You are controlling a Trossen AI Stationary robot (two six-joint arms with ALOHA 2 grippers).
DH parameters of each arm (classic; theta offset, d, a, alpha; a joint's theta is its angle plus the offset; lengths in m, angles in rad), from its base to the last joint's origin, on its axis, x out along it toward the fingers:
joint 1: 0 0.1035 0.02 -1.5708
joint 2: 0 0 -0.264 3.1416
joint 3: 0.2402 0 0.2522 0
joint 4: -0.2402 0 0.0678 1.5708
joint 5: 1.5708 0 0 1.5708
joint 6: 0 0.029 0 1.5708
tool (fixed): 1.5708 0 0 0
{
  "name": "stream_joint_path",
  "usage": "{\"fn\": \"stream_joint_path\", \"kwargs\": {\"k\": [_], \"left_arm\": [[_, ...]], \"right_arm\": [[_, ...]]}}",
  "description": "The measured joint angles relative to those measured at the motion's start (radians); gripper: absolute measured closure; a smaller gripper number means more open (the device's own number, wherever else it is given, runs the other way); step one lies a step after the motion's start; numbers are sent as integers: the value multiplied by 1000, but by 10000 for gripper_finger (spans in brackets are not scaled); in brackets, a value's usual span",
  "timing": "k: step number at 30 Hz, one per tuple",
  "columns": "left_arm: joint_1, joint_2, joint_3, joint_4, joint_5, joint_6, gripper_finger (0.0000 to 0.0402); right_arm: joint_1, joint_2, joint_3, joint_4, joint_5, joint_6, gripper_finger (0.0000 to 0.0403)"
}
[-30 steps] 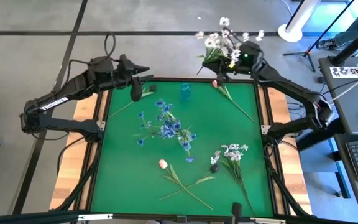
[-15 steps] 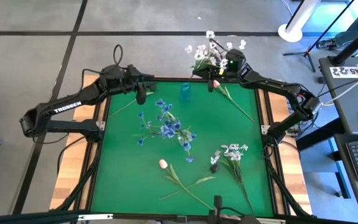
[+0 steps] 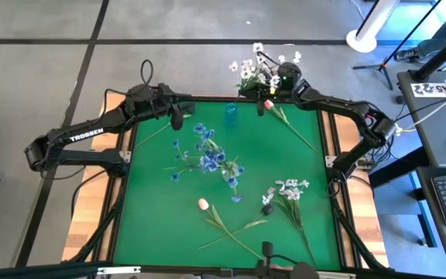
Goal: Sort flowers into vase by color
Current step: Put the white flowers into the blue vase
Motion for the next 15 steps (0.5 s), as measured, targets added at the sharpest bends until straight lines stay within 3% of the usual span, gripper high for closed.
{"fn": "stream_joint_path", "kwargs": {"k": [10,15], "left_arm": [[0,0,0,0,-2,0,233],[0,0,0,-2,-18,0,233]], "right_arm": [[24,85,0,-16,-1,6,396],[44,90,0,-22,6,-17,342]]}}
